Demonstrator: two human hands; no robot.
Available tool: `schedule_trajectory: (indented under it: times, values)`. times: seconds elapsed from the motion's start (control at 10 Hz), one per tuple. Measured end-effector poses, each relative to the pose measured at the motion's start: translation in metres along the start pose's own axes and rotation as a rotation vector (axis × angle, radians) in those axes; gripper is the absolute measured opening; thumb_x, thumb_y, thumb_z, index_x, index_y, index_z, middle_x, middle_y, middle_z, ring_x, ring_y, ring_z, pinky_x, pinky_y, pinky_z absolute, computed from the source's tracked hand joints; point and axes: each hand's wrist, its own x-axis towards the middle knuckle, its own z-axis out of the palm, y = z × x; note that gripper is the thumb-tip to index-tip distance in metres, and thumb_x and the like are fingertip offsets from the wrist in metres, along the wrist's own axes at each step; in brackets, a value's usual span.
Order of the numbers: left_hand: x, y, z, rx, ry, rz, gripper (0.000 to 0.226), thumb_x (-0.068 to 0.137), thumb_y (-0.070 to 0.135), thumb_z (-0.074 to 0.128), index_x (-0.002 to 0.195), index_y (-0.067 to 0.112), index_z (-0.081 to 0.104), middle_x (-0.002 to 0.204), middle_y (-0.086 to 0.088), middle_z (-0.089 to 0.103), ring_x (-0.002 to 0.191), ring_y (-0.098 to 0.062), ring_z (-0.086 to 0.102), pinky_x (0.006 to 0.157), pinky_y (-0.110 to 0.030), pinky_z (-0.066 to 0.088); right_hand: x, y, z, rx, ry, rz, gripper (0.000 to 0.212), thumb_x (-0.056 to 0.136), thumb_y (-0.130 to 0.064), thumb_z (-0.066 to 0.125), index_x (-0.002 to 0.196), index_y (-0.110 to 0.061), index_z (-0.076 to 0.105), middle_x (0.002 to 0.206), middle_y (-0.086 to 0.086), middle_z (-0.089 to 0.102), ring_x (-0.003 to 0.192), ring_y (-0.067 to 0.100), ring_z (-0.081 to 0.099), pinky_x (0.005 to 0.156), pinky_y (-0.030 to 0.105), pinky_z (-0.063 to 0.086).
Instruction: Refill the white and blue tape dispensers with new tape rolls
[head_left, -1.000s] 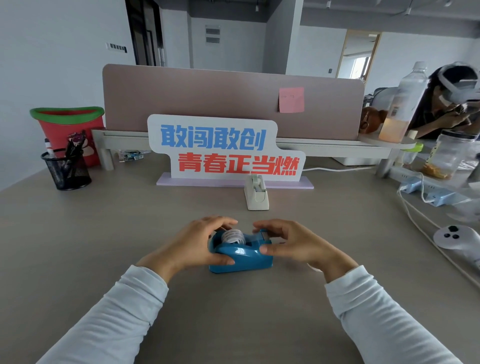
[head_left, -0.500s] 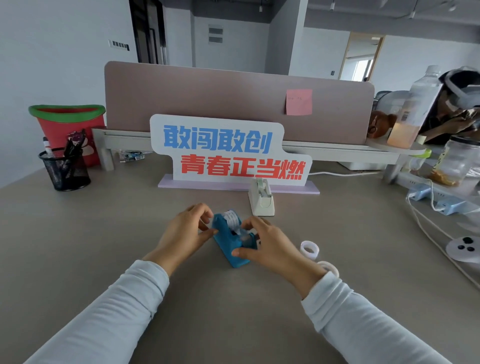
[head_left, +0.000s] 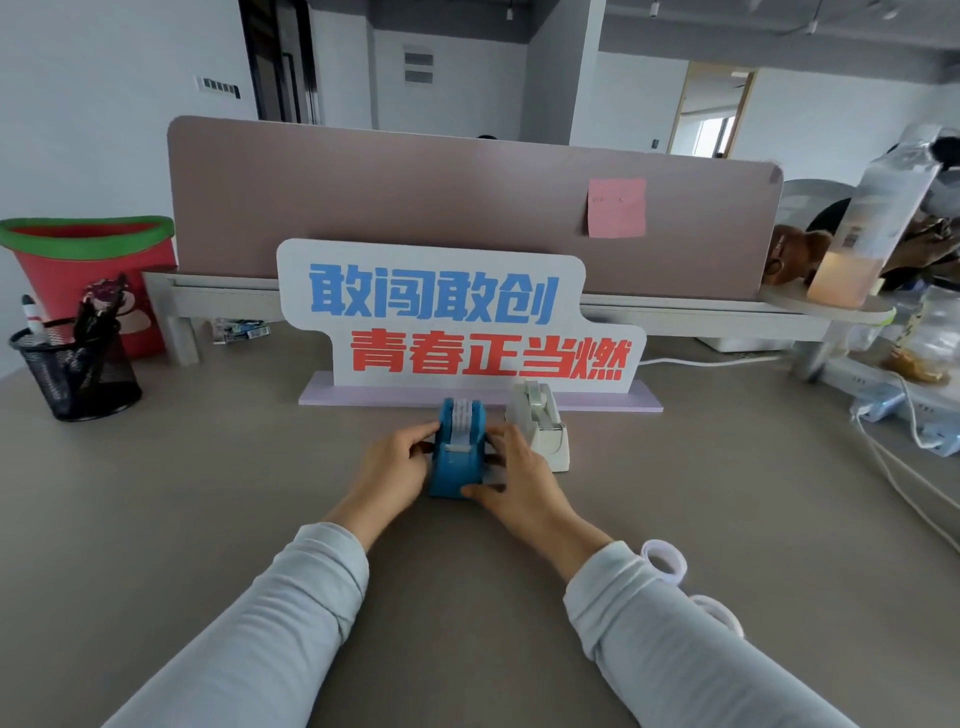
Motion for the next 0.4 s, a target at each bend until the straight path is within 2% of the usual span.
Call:
schedule_trajectory:
  times: [0.2, 0.3, 0.4]
  values:
    - [0.030, -0.006, 0.010, -0.056, -0.076, 0.002, 0.045, 0.092, -0.004, 0.035, 0.134, 0.013, 0.036, 0.139, -0.014, 0.043, 0.124, -0.029, 0.043, 0.086, -0.021, 0.040, 0.028, 0.008, 0.010, -0.062, 0.107, 0.043, 0.051, 0.083, -0.010, 0.061, 0.126, -0.015, 0.036, 0.132, 0.010, 0.054, 0.118, 0.026, 0.053, 0.096, 0.038, 0.049]
    - [0.036, -0.015, 0.011, -0.035, -0.063, 0.016, 0.045, 0.092, -0.001, 0.039, 0.134, 0.014, 0.035, 0.142, -0.011, 0.041, 0.127, -0.028, 0.040, 0.091, -0.023, 0.036, 0.030, 0.007, 0.008, -0.081, 0.100, 0.059, 0.047, 0.084, -0.010, 0.059, 0.126, -0.014, 0.037, 0.130, 0.010, 0.055, 0.117, 0.026, 0.054, 0.094, 0.037, 0.049]
    - [0.035, -0.018, 0.012, -0.003, -0.045, 0.021, 0.045, 0.092, 0.003, 0.042, 0.135, 0.016, 0.035, 0.141, -0.010, 0.042, 0.126, -0.028, 0.041, 0.098, -0.033, 0.039, 0.029, 0.005, 0.008, -0.093, 0.114, 0.055, 0.046, 0.085, -0.009, 0.057, 0.125, -0.014, 0.036, 0.131, 0.011, 0.054, 0.116, 0.027, 0.054, 0.094, 0.038, 0.050]
